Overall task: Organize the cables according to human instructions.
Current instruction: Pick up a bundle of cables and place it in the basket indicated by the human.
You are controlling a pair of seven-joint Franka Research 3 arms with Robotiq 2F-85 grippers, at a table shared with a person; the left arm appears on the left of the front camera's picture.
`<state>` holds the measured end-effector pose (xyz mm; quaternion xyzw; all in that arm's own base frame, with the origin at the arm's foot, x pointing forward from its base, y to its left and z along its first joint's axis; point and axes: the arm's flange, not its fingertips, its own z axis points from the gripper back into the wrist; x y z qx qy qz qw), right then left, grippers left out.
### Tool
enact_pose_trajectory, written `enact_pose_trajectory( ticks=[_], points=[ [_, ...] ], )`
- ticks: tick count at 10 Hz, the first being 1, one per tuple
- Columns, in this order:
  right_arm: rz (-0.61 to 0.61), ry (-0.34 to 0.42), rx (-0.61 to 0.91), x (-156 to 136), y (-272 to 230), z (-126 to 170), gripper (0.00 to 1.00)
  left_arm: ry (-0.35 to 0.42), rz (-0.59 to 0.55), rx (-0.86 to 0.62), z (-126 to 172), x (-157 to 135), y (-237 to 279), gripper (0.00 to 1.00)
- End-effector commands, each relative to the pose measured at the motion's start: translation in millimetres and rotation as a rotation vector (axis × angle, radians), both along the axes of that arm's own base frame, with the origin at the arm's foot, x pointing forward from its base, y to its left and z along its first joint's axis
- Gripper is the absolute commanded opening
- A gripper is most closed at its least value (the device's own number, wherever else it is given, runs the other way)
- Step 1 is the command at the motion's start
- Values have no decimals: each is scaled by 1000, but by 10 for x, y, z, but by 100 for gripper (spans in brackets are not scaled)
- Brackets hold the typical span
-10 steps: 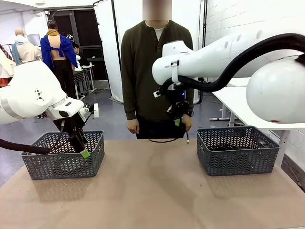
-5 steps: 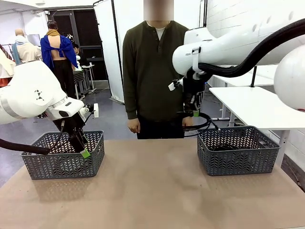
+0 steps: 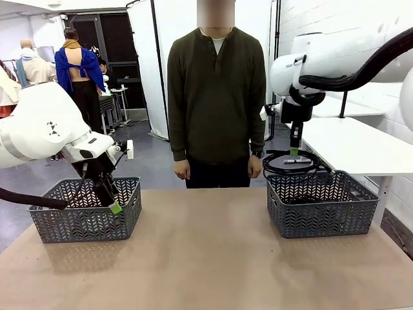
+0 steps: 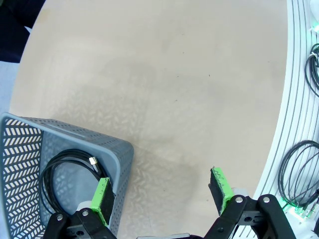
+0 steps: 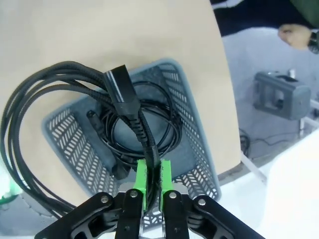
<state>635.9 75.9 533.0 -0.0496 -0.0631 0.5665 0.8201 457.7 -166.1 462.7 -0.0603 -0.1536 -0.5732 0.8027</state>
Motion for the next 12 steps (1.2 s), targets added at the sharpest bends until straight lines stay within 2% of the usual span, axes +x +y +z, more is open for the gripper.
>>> enact_pose_trajectory(
  ticks=[1, 3, 4, 10, 12],
  points=[
    [44, -2, 37, -94, -175, -111, 0, -3, 3, 4, 13, 15, -11, 100],
    [6, -2, 16, -71, -160, -148, 0, -3, 3, 4, 13, 15, -11, 100],
    [14, 13, 14, 1, -199, -84, 0, -3, 3, 4, 13, 15, -11, 100],
    [13, 14, 13, 1, -201, -99, 0, -3, 3, 4, 13, 15, -11, 100],
    [113, 7, -2, -4, -357, -210, 0, -3, 3, 4, 13, 15, -11, 100]
  ],
)
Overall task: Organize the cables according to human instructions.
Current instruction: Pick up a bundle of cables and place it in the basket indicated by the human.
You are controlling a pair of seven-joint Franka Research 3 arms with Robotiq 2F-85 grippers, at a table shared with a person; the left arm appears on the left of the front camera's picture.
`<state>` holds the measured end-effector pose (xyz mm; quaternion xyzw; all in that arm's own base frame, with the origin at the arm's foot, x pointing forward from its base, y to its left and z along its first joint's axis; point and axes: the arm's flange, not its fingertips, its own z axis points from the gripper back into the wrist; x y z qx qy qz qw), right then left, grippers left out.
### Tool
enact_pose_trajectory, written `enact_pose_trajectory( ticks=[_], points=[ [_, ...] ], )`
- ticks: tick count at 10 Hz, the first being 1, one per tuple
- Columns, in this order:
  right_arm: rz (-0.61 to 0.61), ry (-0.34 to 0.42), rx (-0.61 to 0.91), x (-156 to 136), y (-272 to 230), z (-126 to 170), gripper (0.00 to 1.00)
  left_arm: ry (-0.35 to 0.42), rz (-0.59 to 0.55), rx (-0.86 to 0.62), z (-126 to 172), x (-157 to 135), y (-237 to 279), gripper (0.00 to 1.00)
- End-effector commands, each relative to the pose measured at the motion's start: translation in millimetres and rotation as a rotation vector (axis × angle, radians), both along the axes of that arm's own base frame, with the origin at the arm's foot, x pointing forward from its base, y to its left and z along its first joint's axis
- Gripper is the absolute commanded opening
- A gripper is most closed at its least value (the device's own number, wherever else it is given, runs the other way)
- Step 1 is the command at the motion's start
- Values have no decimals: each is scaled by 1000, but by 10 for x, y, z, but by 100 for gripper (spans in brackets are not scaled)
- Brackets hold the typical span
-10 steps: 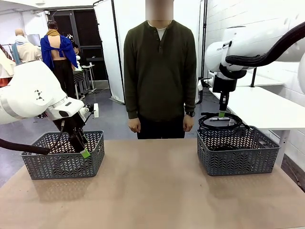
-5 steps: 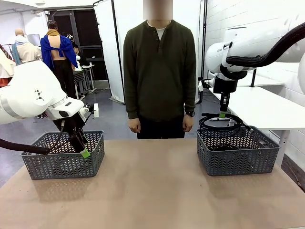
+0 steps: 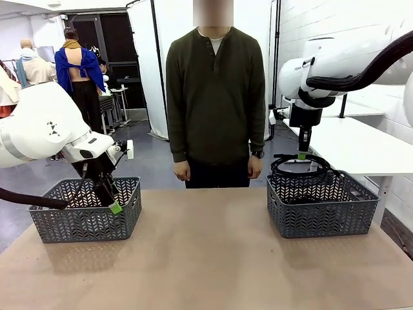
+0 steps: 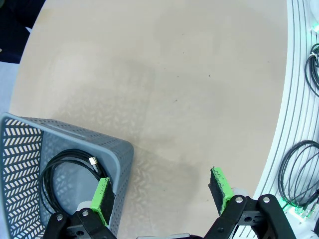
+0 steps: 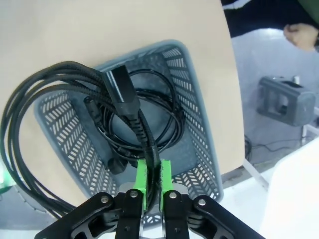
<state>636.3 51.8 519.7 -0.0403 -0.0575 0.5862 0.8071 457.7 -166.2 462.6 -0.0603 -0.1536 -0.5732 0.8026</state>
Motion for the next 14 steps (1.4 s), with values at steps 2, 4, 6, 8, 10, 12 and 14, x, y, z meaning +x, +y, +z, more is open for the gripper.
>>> enact_pose_trajectory(
  ticks=[2, 4, 6, 8, 10, 12, 14],
  points=[
    [152, 3, -9, 6, -308, -143, 0, -3, 3, 4, 13, 16, -10, 100],
    [228, -14, 0, 79, -464, -257, 0, -3, 3, 4, 13, 16, -10, 100],
    [298, -32, 18, 167, -576, -424, 0, -3, 3, 4, 13, 16, -10, 100],
    [317, -25, 40, 272, -607, -540, 0, -3, 3, 4, 13, 16, -10, 100],
    [352, -14, 21, 346, -526, -610, 0, -3, 3, 4, 13, 16, -10, 100],
    [349, 10, 4, 361, -485, -648, 0, -3, 3, 4, 13, 16, -10, 100],
    [345, 22, 3, 384, -493, -698, 0, -3, 3, 4, 13, 16, -10, 100]
  ],
)
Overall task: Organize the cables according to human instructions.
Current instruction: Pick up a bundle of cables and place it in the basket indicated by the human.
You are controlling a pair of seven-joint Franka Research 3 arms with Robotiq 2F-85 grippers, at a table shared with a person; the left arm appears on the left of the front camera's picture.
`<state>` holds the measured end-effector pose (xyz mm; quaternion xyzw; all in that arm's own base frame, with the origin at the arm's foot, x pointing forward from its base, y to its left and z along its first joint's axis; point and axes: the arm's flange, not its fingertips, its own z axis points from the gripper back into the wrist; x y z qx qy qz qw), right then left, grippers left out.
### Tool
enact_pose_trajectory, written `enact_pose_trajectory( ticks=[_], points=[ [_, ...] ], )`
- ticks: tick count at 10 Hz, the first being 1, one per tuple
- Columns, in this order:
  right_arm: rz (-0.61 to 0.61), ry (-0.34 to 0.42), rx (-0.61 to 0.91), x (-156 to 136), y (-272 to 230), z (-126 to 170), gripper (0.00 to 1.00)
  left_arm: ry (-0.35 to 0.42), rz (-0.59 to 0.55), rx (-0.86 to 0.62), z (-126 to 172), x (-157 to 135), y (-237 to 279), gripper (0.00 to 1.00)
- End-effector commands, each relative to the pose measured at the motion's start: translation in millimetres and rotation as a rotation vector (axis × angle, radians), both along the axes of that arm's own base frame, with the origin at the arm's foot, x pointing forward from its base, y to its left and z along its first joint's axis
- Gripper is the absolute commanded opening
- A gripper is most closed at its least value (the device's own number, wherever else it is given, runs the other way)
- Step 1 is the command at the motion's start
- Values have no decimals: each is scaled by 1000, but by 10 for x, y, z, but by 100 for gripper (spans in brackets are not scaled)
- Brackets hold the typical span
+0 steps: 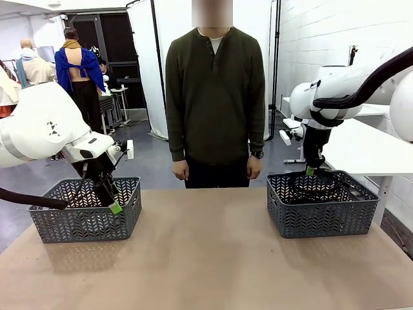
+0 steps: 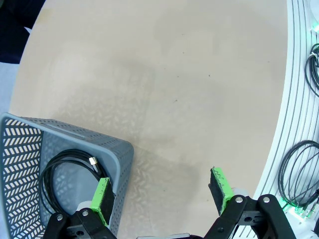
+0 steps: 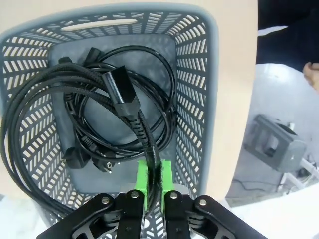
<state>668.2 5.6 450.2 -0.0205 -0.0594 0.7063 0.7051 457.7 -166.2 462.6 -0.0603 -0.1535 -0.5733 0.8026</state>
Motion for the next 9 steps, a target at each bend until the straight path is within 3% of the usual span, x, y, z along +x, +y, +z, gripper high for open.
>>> enact_pose_trajectory(
  ticks=[1, 6, 9],
  points=[
    [17, -2, -23, 91, -35, -41, 0, -3, 3, 4, 13, 15, -9, 100],
    [0, 15, -44, 188, -54, -196, 0, -3, 3, 4, 13, 15, -9, 100],
    [-25, 35, -43, 196, -77, -201, 58, -3, 3, 4, 13, 15, -9, 100]
  ],
)
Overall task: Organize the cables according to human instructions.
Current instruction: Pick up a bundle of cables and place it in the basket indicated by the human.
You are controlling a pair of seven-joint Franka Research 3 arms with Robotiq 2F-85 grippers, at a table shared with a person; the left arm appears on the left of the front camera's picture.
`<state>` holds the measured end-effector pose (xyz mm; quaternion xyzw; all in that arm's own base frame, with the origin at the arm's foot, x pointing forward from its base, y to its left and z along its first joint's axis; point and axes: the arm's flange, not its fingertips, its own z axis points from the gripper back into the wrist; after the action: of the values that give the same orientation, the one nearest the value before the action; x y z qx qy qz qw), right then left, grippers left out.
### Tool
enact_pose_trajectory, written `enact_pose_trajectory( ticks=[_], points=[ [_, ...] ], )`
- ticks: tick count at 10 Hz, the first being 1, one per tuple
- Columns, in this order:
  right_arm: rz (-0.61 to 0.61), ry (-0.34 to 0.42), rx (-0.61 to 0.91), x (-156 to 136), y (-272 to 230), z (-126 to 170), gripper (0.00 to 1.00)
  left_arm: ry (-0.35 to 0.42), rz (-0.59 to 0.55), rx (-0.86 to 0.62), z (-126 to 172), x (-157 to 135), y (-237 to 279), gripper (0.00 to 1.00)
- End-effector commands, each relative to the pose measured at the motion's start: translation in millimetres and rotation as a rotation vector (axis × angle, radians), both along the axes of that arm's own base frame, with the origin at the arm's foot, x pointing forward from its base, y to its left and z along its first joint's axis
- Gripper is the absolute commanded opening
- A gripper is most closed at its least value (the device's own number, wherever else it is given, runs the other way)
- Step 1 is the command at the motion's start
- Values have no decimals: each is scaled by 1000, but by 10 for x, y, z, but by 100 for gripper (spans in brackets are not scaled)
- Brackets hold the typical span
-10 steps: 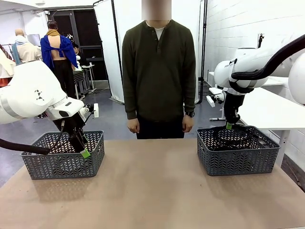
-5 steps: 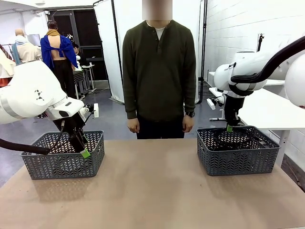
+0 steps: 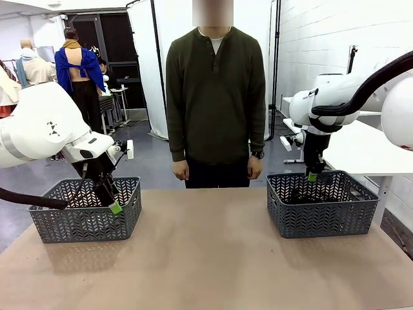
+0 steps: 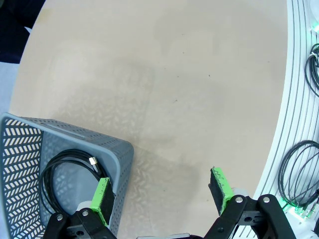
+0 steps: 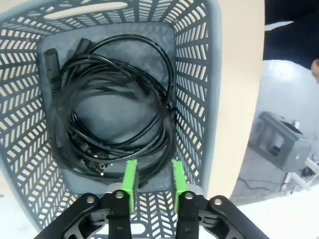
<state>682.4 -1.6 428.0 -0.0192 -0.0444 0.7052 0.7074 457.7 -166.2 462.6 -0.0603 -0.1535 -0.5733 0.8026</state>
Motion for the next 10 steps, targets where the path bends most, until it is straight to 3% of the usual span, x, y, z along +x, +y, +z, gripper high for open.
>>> enact_pose_trajectory(
  ticks=[1, 2, 3, 8, 10],
  points=[
    [-37, 18, -22, 60, -9, 55, 78, -3, 3, 4, 14, 15, -9, 100],
    [-45, 22, -22, 62, -9, 95, 97, -3, 3, 4, 14, 15, -9, 100],
    [-51, 23, -11, 59, -11, 125, 100, -3, 3, 4, 14, 15, -9, 100],
    [-88, 14, -32, 14, -15, 163, 100, -3, 3, 4, 14, 15, -9, 100],
    [-36, 24, 2, 4, -20, 162, 100, -3, 3, 4, 14, 15, -9, 100]
  ],
)
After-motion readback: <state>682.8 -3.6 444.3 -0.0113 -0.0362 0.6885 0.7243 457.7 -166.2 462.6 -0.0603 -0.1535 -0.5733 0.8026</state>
